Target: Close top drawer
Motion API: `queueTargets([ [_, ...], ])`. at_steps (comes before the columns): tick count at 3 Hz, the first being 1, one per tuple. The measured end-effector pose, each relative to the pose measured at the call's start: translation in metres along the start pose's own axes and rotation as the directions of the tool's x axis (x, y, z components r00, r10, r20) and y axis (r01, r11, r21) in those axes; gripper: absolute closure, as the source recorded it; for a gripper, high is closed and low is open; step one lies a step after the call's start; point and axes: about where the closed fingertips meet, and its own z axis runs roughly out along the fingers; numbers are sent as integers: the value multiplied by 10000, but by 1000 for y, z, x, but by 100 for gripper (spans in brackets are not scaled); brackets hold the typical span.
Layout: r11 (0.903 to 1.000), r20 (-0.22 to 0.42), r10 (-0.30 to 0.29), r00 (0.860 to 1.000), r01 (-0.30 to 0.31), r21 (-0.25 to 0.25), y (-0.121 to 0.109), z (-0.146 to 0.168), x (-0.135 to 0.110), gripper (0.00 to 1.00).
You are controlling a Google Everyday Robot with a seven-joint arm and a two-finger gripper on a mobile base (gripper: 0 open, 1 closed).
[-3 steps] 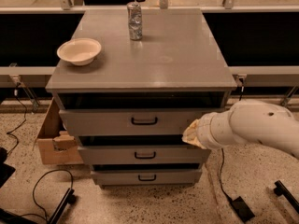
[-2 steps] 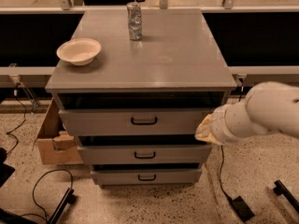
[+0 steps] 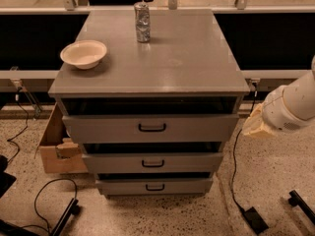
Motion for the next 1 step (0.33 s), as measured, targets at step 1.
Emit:
queueTargets([
  [1, 9981, -163, 67, 9998, -77, -614, 15, -7, 7, 82],
])
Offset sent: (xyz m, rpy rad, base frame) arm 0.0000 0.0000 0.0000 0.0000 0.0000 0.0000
